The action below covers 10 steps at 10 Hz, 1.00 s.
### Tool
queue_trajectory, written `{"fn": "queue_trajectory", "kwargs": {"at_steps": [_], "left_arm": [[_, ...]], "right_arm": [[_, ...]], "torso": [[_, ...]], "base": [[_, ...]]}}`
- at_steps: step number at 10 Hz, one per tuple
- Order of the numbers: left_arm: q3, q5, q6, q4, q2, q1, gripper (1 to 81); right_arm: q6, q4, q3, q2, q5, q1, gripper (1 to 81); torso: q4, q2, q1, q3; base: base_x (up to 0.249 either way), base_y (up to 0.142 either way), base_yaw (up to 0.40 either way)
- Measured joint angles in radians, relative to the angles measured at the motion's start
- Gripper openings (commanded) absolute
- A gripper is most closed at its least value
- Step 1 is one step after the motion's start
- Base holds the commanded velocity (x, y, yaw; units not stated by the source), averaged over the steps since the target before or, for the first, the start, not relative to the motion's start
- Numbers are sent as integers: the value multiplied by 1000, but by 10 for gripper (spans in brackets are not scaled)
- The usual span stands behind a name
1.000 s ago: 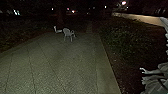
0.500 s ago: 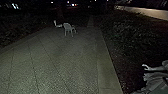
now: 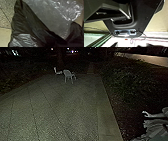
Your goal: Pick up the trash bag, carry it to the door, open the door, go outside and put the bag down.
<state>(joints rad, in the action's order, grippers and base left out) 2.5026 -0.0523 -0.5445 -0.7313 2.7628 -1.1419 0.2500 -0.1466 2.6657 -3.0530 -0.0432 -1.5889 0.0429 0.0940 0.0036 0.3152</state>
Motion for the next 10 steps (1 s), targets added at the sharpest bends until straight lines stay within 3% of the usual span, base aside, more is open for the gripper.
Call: {"fn": "queue_trajectory", "kwargs": {"at_steps": [4,5,9,10], "left_arm": [[1,95,0,-104,-100,126,10],[4,125,0,-118,-124,149,10],[18,155,0,-130,-142,176,10],[17,159,0,-130,-142,175,811]], "right_arm": [[-1,0,0,-1,1,1,811],[-1,0,0,-1,1,1,811],[0,3,0,-2,1,1,811],[0,3,0,-2,1,1,811]], "torso": [[0,0,1,0],[0,0,1,0],[0,0,1,1],[0,0,1,1]], "base": [[0,0,0],[0,0,0],[0,0,0],[0,0,0]]}}
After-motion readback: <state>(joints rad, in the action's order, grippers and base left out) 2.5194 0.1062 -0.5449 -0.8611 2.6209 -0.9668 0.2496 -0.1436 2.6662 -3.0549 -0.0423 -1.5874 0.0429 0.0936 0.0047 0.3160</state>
